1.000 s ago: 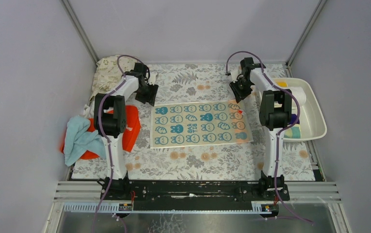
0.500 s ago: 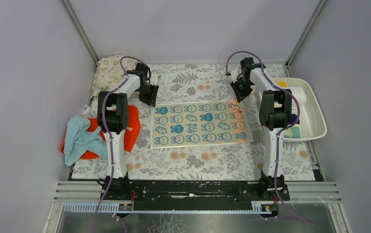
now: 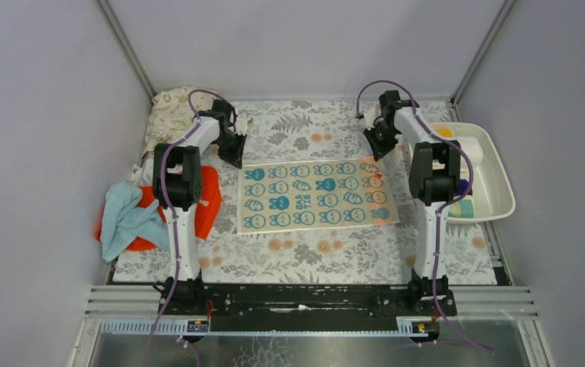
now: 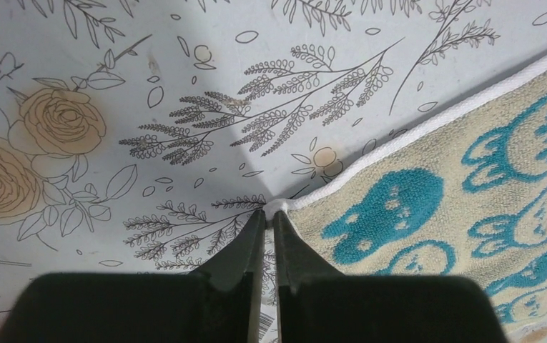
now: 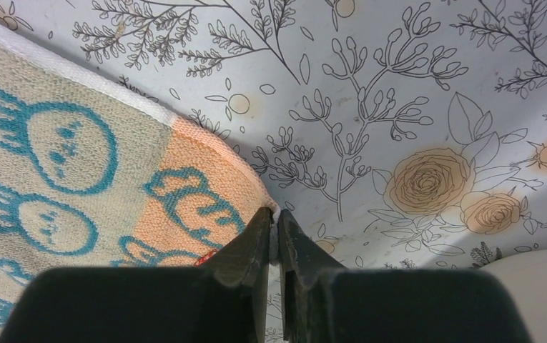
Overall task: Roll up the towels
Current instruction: Fold the towel at the center of the board.
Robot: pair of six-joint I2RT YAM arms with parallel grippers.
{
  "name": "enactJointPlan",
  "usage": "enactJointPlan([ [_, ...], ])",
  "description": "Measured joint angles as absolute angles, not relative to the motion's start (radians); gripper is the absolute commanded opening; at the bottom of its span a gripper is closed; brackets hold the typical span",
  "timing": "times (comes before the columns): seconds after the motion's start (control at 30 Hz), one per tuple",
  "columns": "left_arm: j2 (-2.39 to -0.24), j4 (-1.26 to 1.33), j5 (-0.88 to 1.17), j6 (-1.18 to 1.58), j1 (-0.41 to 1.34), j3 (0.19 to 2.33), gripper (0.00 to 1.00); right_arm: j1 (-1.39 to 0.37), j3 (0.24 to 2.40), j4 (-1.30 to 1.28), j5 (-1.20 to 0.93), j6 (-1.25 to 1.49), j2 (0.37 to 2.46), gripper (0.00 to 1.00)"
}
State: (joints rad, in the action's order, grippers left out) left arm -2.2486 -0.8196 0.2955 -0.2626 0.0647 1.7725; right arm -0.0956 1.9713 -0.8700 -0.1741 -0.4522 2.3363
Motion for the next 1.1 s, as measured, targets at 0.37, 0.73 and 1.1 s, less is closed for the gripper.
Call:
enactJointPlan([
  [0.37,-2.248,-0.847,0.333,-0.263,0.052,1.835,0.00,-0.095,1.986,-0.855,-0.165,-0.445,2.301,0.04],
  [0.73,-2.122,-0.814,0.351,-0.250,0.030,1.822,0.00,-0.095,1.997,-0.797,-0.139,-0.445,2.199,0.01],
  [1.1,-1.823,-0.704,0.382,-0.158,0.033,1.472,0.00,-0.095,1.629,-0.647,-0.113,-0.383,1.915,0.05],
])
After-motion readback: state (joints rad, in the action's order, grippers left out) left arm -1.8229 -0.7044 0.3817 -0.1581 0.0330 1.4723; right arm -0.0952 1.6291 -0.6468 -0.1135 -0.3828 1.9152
